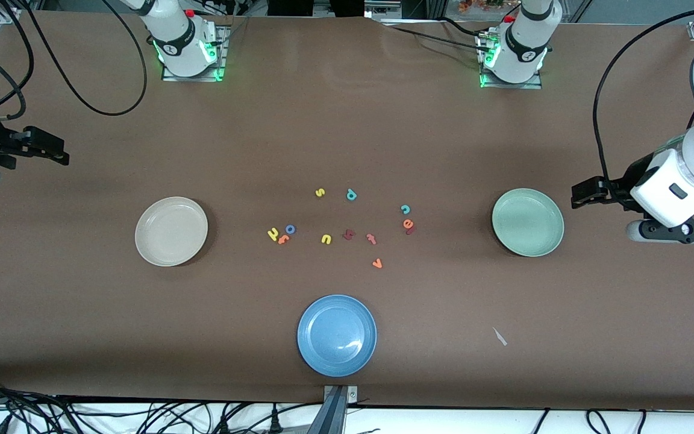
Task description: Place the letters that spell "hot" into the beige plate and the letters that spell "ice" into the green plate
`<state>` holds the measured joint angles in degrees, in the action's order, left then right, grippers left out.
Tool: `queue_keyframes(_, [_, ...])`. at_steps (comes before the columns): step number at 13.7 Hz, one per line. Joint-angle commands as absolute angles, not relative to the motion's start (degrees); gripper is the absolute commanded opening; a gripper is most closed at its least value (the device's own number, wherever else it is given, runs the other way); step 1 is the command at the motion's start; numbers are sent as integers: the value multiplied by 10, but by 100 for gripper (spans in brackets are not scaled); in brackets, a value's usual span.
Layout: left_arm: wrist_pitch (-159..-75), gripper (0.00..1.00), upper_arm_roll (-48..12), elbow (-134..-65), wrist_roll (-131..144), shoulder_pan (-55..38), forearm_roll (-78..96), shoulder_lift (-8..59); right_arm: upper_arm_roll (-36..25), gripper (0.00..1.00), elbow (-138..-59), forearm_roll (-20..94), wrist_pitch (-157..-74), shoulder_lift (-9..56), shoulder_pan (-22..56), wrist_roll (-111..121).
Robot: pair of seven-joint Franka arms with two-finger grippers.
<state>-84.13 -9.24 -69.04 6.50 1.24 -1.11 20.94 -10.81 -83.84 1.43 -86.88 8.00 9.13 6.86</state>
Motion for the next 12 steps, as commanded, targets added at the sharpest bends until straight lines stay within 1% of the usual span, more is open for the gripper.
queue_keyframes(1, [-838, 100, -98, -697, 64, 6, -23, 210, -107, 100, -833, 13, -862, 78, 92, 63])
queue_keyframes(8, [-838, 100, -98, -713, 177, -50, -4, 221, -107, 100, -833, 14, -862, 78, 92, 63])
queue_keyframes(12, [-847, 100, -98, -715, 298, -101, 61, 257, -107, 100, -833, 14, -862, 78, 92, 63])
